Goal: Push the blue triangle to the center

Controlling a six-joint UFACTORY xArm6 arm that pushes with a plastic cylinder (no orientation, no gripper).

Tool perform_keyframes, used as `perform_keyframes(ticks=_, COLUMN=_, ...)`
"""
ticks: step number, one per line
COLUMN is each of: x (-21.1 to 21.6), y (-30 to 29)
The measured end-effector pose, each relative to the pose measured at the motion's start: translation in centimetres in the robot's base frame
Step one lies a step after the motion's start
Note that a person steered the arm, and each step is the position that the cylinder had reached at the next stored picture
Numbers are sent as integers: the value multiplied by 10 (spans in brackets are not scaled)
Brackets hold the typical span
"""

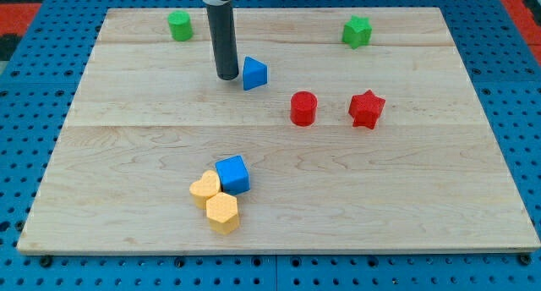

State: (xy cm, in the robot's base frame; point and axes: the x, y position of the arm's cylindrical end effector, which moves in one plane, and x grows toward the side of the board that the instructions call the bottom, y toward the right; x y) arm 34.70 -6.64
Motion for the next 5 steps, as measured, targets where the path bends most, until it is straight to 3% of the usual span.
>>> perform_keyframes(ticks=1, x=-4, y=0)
perform_keyframes(ticks=3, x=-67, y=0)
perform_keyframes(ticks=5, x=-63, y=34)
